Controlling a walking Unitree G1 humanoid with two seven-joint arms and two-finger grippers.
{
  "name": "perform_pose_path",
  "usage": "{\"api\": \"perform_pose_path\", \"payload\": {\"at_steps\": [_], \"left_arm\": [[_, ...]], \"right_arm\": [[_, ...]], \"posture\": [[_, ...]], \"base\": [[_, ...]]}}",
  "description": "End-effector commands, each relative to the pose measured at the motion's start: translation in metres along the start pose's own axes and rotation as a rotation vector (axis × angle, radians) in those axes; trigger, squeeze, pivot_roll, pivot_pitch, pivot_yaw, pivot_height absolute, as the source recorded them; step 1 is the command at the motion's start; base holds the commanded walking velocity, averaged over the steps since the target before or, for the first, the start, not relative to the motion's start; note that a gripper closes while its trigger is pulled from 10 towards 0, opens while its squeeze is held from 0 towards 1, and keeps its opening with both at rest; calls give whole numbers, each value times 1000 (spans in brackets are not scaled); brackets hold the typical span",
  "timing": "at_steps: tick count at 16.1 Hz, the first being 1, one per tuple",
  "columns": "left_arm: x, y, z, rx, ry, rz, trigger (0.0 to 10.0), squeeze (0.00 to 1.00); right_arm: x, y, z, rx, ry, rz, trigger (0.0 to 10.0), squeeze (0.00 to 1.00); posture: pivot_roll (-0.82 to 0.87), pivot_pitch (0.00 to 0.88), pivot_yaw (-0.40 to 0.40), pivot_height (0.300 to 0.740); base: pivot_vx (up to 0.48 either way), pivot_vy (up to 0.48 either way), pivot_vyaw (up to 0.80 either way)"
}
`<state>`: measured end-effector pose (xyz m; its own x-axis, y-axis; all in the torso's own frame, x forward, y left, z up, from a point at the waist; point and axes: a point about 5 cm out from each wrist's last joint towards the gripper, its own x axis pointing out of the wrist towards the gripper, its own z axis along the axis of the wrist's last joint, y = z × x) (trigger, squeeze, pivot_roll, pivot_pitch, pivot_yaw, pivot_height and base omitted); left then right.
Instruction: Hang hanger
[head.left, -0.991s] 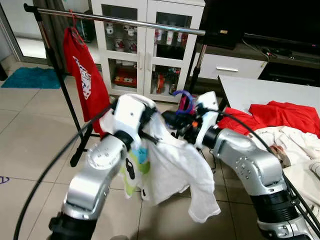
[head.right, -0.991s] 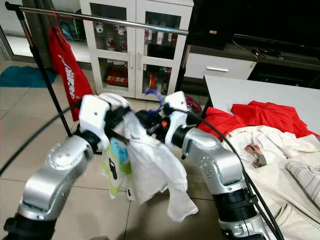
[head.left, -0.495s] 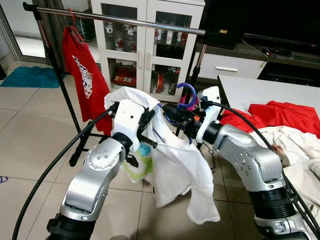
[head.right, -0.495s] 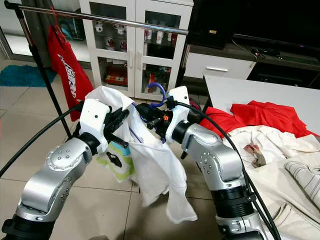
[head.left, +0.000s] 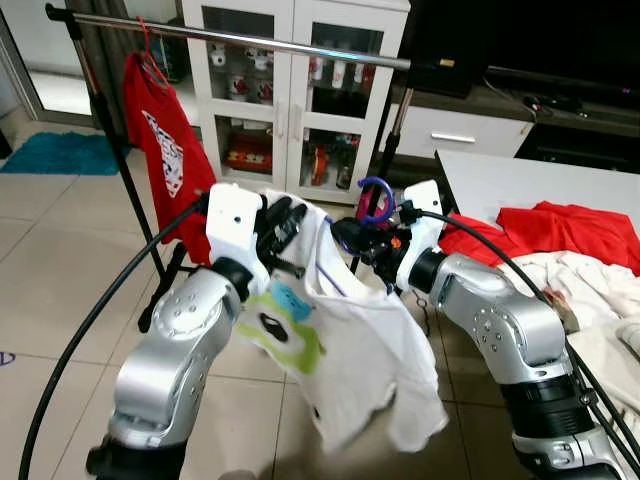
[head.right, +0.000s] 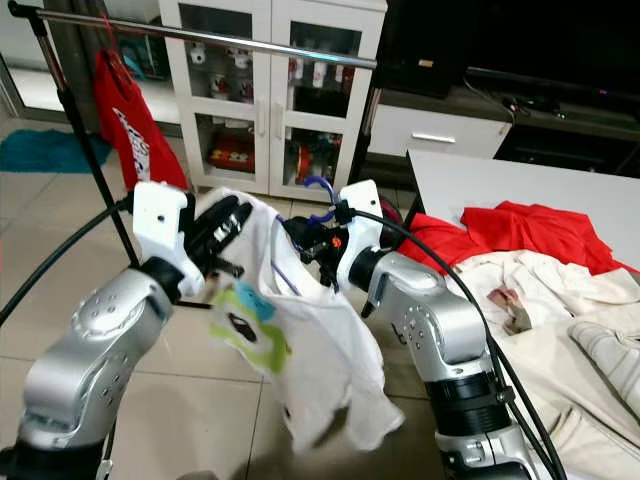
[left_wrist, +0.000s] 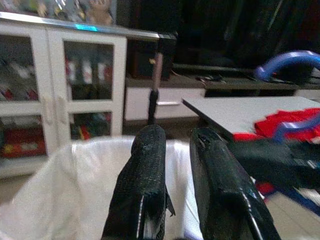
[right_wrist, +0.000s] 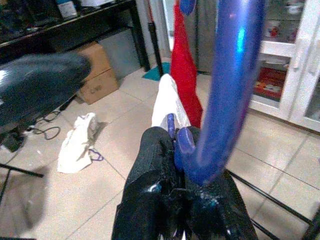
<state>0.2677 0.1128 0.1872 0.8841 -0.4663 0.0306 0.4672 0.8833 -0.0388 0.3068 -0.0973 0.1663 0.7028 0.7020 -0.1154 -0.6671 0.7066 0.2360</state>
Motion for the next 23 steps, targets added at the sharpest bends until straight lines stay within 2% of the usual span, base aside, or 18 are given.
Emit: {"api": "perform_pose_path", "payload": {"at_steps": [1,2,3,4,5,6,8,9,12,15,17,21,23], "left_arm": [[-6,-1,0,-23,8,2,10000,0],[-14,7,1,-36,0,72,10000,0],[-27,21,-4,17,36,169,10000,0],[-34,28,-7,47,58,211,10000,0],[-38,33,-10,32,56,240,10000,0],[-43,38,-15,26,57,274,10000,0],[-51,42,-19,1,50,330,10000,0],[-52,42,-22,4,58,333,10000,0],[-50,38,-30,17,77,317,10000,0],[-50,39,-28,14,64,321,10000,0],[-52,39,-28,19,64,317,10000,0],[-54,36,-28,60,69,287,10000,0],[-54,35,-27,76,70,280,10000,0]], "right_arm": [[-7,-5,1,-24,-5,-52,10000,0],[-13,-7,-1,-40,3,-126,10000,0],[-22,-8,-10,-55,44,-206,10000,0],[-28,-9,-14,-57,60,-244,10000,0],[-34,-7,-19,-42,60,-261,10000,0],[-43,-8,-24,-52,40,-334,10000,0],[-53,-4,-30,-54,9,-372,10000,0],[-54,-5,-31,-91,5,-413,10000,0],[-51,-10,-31,-64,-15,-484,10000,0],[-46,-6,-29,-83,-20,-463,10000,0],[-43,-5,-28,-73,-33,-447,10000,0],[-40,-2,-25,-128,-39,-421,10000,0],[-40,-3,-25,-122,-45,-434,10000,0]], "posture": [[114,0,-106,740],[111,0,-106,740],[113,0,-113,740],[113,0,-114,740],[113,0,-116,740],[105,0,-112,740],[98,0,-97,740],[96,0,-93,740],[97,0,-89,740],[107,0,-92,740],[112,0,-95,740],[125,0,-101,740],[126,0,-101,740]], "base": [[0,0,0],[0,0,0],[0,0,0],[0,0,0],[0,0,0],[0,0,0],[322,0,0],[382,0,0],[394,0,433],[404,0,677],[426,0,0],[463,0,0],[480,0,722]]}}
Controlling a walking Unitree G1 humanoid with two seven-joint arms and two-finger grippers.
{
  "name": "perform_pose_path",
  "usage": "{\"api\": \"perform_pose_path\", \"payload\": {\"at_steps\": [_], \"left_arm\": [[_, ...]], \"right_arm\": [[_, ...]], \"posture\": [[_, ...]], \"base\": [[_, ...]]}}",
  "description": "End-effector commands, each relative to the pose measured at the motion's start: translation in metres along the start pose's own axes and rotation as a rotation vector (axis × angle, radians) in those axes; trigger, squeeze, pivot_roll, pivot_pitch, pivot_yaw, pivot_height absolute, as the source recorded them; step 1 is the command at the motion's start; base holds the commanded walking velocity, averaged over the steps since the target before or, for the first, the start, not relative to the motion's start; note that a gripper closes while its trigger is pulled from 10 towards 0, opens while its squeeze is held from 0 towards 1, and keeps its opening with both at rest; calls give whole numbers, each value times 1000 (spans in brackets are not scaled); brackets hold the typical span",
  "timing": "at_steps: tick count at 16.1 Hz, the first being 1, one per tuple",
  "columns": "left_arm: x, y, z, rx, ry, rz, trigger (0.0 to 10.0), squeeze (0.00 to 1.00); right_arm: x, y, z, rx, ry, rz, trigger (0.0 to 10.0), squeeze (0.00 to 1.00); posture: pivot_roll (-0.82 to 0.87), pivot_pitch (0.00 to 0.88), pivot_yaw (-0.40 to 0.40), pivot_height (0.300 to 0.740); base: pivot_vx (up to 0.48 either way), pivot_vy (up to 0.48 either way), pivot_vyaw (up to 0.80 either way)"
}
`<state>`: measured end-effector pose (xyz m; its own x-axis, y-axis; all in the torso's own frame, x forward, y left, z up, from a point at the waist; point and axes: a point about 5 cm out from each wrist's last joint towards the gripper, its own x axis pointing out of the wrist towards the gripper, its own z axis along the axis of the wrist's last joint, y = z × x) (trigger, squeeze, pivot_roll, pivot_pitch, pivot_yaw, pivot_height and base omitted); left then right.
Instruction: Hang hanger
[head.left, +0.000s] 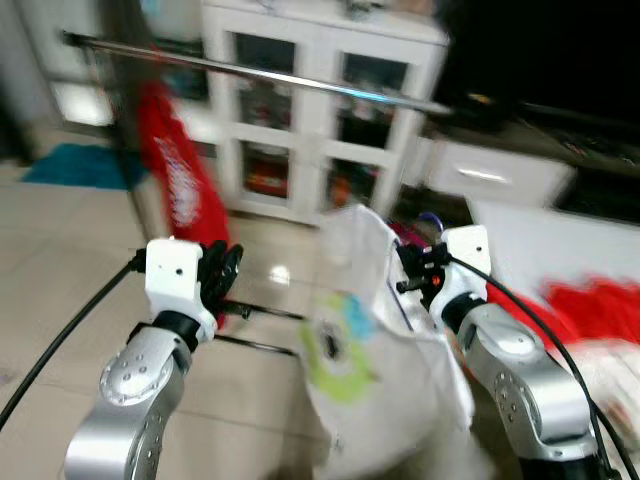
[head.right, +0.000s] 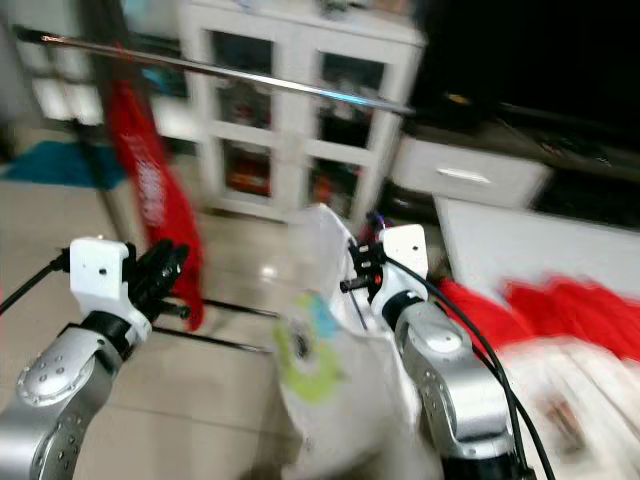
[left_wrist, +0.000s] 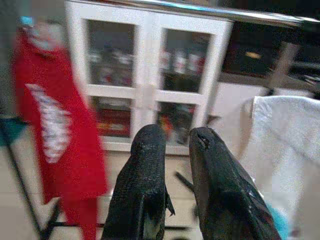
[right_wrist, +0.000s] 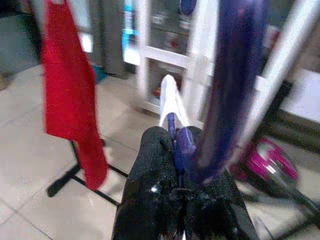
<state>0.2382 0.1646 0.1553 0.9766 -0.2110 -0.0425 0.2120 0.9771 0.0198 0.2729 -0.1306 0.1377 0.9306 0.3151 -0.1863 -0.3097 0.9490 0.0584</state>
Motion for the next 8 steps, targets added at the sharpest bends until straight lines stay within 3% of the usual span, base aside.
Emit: {"api": "perform_pose_path", "payload": {"at_steps": [1,3,8], "left_arm": [[-1,3,2,21,-3,6,10000,0],[-1,2,2,44,0,-9,10000,0],[0,2,5,63,2,-33,10000,0]], "right_arm": [[2,4,9,-2,-51,12,10000,0],[2,3,10,9,-57,-2,10000,0],[1,7,9,4,-62,13,10000,0]], "posture": [[126,0,-98,740],[124,0,-94,740],[138,0,-76,740]], "base": [[480,0,794],[480,0,791],[480,0,0]]}}
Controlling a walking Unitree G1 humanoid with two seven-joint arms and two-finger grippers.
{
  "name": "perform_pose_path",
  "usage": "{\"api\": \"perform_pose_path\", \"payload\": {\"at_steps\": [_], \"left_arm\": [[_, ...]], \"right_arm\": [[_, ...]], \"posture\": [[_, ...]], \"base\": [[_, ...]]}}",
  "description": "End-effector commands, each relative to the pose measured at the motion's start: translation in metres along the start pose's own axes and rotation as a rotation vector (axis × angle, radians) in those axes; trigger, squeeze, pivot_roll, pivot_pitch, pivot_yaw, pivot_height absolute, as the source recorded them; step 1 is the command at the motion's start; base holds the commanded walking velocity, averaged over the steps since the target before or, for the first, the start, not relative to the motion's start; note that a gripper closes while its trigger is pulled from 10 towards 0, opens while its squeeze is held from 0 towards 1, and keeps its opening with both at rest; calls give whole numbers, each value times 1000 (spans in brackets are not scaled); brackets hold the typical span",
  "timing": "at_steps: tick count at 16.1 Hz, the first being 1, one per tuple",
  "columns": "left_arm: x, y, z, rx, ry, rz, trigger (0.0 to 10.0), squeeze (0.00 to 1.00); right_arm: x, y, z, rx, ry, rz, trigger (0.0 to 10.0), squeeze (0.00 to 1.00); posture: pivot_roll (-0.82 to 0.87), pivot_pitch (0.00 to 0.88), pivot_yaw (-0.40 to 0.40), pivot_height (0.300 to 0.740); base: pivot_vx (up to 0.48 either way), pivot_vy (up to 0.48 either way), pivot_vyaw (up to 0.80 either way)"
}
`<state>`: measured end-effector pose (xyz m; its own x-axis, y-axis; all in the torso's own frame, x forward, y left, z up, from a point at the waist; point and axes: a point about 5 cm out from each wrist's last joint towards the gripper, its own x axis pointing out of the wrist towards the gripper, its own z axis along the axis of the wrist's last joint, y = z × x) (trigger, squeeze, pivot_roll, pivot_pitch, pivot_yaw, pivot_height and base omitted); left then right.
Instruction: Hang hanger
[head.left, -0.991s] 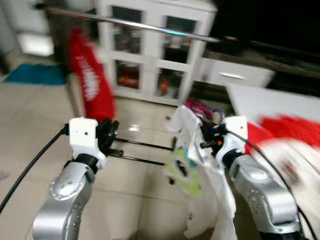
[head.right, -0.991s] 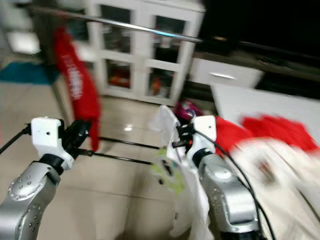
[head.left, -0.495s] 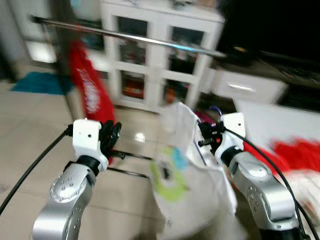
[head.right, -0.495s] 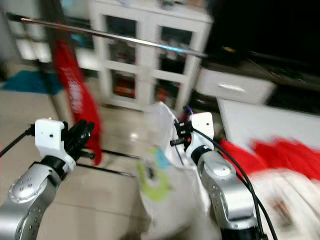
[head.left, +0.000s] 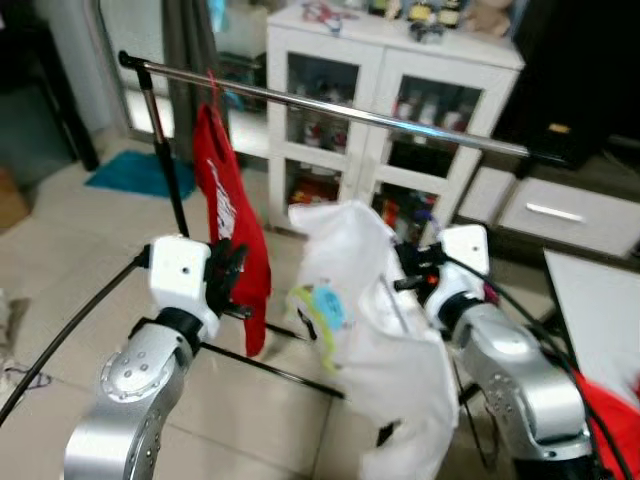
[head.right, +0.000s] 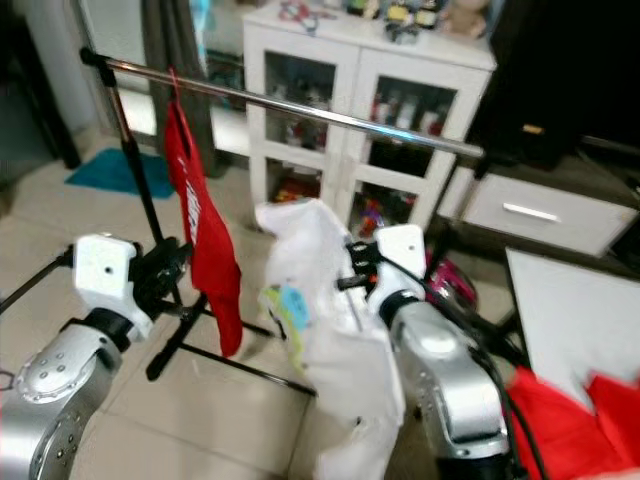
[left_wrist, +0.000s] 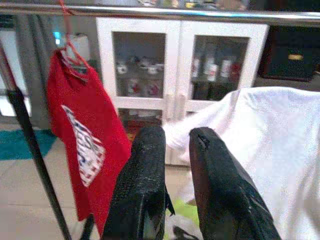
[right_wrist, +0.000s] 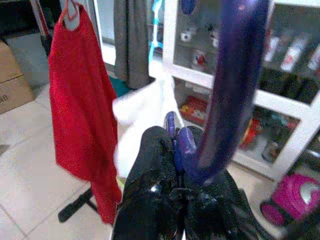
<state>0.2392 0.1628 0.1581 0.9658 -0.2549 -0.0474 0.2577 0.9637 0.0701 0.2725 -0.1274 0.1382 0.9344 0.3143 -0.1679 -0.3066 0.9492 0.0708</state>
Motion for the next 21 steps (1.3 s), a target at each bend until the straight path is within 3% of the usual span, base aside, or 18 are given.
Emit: {"api": "perform_pose_path", "payload": {"at_steps": [1,7,10,14,18,21], "left_arm": [[-1,4,2,20,3,5,10000,0],[1,1,6,56,2,-38,10000,0],[1,-4,7,66,7,-94,10000,0],[3,-11,9,48,7,-163,10000,0],[7,-13,13,41,5,-204,10000,0],[7,-25,18,1,-14,-361,10000,0]], "right_arm": [[1,5,10,-11,-48,12,10000,0],[2,7,24,-59,-90,15,10000,0],[4,3,34,-24,-128,-35,10000,0],[13,-10,40,-23,-88,-157,10000,0],[34,-35,43,28,-19,-298,10000,0],[52,-52,42,43,33,-355,10000,0]], "posture": [[141,0,-71,740],[147,3,-63,740],[151,4,-68,740],[149,0,-67,740],[155,0,-65,740],[159,0,-67,740]], "base": [[480,0,0],[480,0,468],[317,0,0],[0,0,0],[0,0,0],[0,0,0]]}}
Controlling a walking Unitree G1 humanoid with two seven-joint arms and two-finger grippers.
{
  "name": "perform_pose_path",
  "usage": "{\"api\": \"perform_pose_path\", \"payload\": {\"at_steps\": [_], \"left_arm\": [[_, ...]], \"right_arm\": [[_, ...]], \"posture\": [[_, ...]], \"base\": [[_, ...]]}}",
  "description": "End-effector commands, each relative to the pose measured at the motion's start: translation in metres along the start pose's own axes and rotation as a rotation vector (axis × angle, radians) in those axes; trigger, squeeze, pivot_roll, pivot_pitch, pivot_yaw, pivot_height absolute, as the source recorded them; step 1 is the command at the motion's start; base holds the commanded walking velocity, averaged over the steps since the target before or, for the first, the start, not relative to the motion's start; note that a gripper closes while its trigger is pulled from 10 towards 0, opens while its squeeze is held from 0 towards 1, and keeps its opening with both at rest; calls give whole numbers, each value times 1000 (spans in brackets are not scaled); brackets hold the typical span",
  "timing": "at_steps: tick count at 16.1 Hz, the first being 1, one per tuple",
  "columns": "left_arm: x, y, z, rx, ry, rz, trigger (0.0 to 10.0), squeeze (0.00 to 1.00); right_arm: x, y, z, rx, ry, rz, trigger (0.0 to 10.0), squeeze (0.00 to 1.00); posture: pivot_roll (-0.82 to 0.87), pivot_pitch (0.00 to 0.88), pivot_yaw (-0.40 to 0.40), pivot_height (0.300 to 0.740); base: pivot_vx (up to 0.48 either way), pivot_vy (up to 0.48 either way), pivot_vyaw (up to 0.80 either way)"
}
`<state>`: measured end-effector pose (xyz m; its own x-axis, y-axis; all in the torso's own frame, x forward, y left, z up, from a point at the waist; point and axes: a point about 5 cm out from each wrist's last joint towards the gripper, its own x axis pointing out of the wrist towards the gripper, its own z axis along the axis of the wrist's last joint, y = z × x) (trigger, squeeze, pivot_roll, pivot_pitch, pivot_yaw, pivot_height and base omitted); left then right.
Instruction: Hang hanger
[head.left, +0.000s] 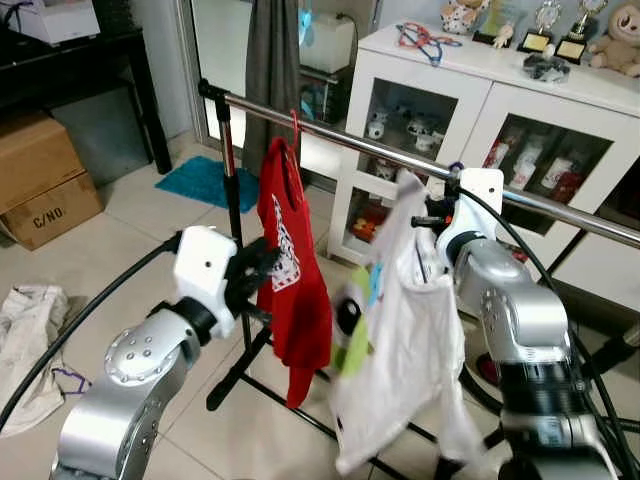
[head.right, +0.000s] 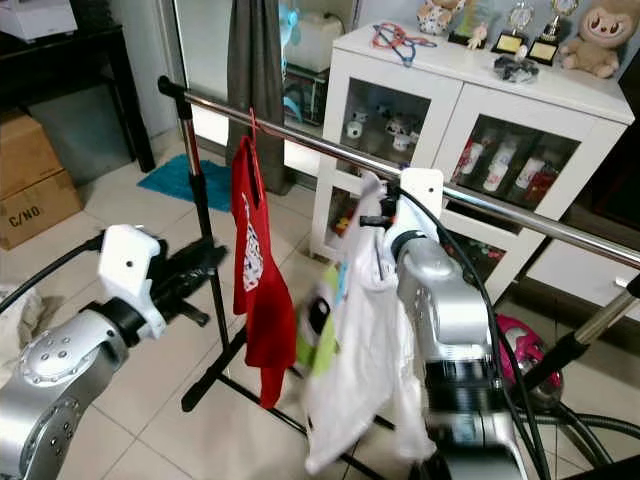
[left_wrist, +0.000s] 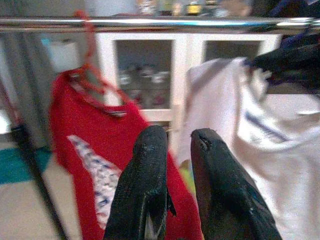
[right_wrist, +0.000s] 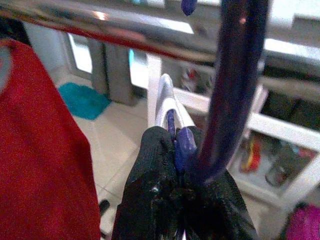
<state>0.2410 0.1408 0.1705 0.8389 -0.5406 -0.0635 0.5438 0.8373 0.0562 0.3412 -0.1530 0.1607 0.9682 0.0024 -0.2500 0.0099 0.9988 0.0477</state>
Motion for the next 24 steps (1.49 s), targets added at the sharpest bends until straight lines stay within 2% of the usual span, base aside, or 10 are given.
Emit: {"api": "perform_pose_path", "payload": {"at_steps": [1,4,7,11,13,18,24], "left_arm": [[1,-8,5,-2,-7,-99,10000,0],[1,-11,3,-2,13,-146,10000,0],[-1,-12,2,3,23,-170,10000,0],[-3,-11,3,1,23,-165,10000,0],[-3,-10,4,2,17,-163,10000,0],[-3,-11,3,2,13,-161,10000,0],[-5,-12,1,-15,26,-178,10000,0]], "right_arm": [[11,-10,6,2,-3,-50,10000,0],[31,-15,4,-14,53,-86,10000,0],[38,-17,0,-6,79,-98,10000,0],[39,-24,2,22,53,-107,10000,0],[38,-27,13,37,-10,-111,10000,0],[37,-28,19,-12,-28,-103,10000,0],[41,-26,-9,-13,110,-86,10000,0]], "posture": [[161,0,-65,740],[164,0,-60,740],[176,0,-69,740],[171,0,-67,740],[165,0,-63,740],[166,0,-71,740],[171,0,-71,740]], "base": [[0,0,0],[0,0,0],[0,0,0],[0,0,0],[0,0,0],[0,0,0],[0,0,0]]}}
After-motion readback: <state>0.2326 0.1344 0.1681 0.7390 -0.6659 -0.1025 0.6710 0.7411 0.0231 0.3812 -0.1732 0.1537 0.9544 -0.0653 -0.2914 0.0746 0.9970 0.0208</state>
